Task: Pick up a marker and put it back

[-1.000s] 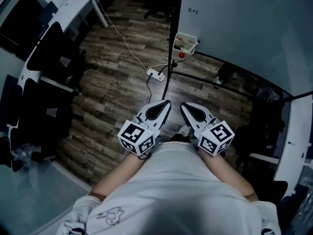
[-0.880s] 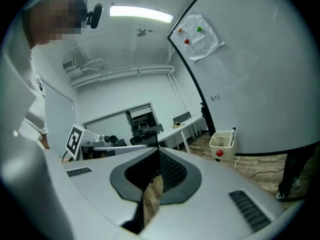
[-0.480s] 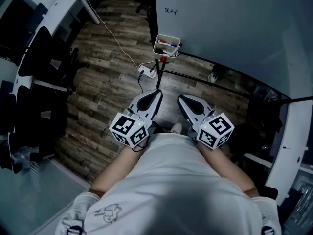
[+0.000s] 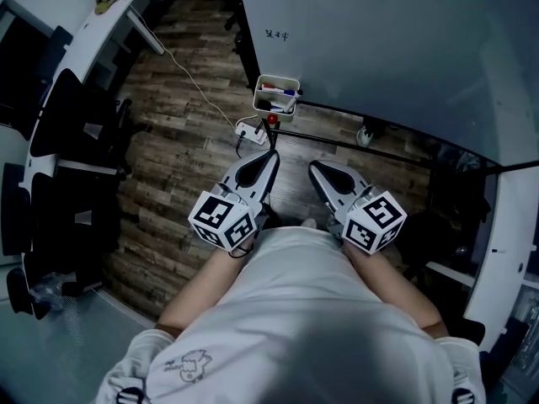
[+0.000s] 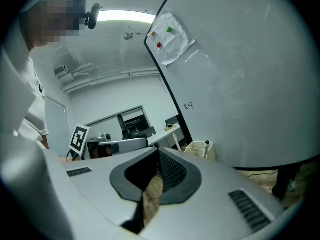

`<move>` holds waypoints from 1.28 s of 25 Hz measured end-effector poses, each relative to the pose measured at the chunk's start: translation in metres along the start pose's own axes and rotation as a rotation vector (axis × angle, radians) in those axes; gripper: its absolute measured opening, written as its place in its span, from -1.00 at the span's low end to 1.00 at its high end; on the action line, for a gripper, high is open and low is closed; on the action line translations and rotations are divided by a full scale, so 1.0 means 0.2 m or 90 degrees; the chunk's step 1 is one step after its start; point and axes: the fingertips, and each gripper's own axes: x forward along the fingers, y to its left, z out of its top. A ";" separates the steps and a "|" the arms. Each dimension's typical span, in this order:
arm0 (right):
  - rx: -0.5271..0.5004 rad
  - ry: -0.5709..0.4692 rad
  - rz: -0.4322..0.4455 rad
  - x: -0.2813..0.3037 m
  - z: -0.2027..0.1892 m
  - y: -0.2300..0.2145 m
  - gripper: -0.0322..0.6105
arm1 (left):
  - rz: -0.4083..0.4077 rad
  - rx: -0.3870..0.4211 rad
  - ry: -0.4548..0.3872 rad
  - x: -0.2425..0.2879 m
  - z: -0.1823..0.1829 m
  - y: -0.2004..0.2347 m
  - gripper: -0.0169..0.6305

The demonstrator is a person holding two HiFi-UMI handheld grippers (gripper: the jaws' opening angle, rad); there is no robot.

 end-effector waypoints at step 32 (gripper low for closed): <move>0.060 -0.074 -0.283 0.61 0.20 -0.38 -0.86 | -0.258 0.009 0.136 0.35 0.13 0.59 -0.93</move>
